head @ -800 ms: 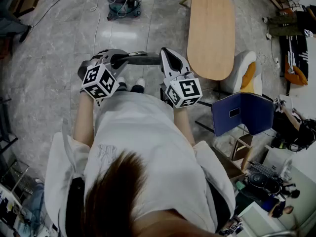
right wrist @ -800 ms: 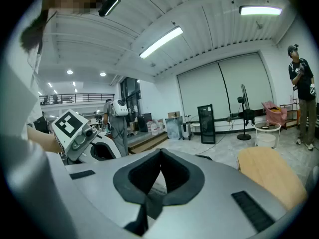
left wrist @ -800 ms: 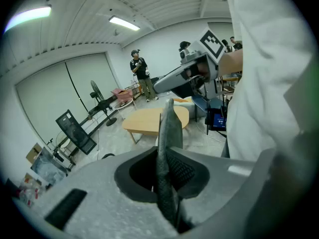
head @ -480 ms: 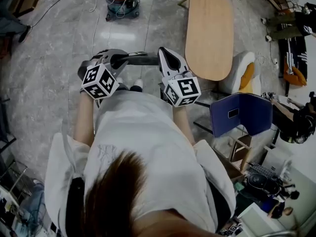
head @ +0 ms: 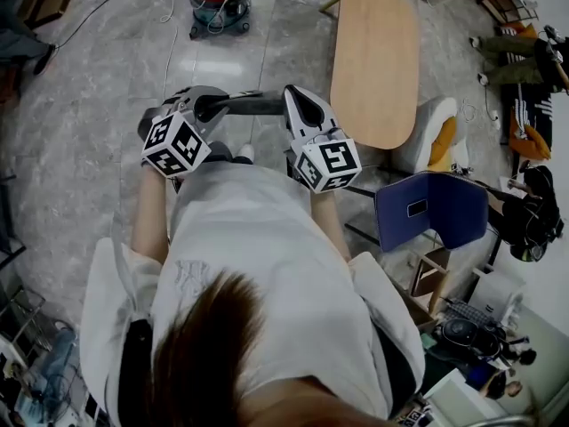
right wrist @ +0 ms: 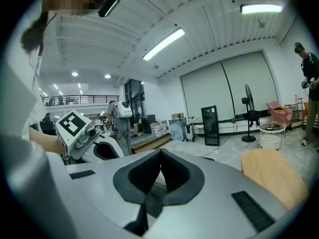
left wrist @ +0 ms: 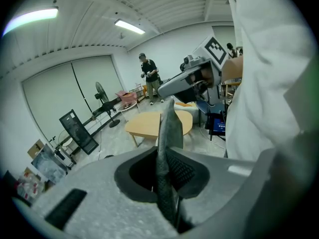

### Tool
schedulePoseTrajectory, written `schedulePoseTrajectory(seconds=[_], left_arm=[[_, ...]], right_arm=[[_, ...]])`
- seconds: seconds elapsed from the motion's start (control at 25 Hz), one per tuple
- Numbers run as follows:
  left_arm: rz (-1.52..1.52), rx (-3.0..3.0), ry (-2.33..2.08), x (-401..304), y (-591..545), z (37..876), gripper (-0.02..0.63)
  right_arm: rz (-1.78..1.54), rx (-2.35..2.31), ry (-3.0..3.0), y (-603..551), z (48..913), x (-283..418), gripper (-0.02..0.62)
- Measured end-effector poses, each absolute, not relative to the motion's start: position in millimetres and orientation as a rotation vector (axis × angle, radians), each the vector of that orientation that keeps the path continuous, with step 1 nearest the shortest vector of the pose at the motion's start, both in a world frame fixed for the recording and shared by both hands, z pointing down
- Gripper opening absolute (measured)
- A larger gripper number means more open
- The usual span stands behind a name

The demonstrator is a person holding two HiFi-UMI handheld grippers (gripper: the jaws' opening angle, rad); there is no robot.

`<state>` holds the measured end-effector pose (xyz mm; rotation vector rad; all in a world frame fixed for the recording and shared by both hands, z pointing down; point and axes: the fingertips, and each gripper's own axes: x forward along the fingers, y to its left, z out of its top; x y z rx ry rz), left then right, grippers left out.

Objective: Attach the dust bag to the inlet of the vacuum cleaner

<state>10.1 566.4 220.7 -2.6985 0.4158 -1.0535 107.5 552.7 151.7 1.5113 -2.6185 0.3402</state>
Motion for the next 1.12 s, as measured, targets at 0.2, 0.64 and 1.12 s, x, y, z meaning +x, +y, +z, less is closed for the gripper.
schedulePoseTrajectory(seconds=[0.2, 0.64, 1.12], left_arm=[[-1.041, -2.710, 0.433, 10, 562, 217, 0.040], [-1.066, -2.747, 0.406, -4, 514, 232, 0.040], [-1.080, -2.745, 0.300, -39, 389, 233, 0.040]], right_arm=[[0.350, 1.515, -2.628, 549, 150, 109, 0.002], [0.409, 1.511, -2.588, 499, 165, 98, 0.002], [0.436, 1.561, -2.541, 371, 160, 59, 0.002]])
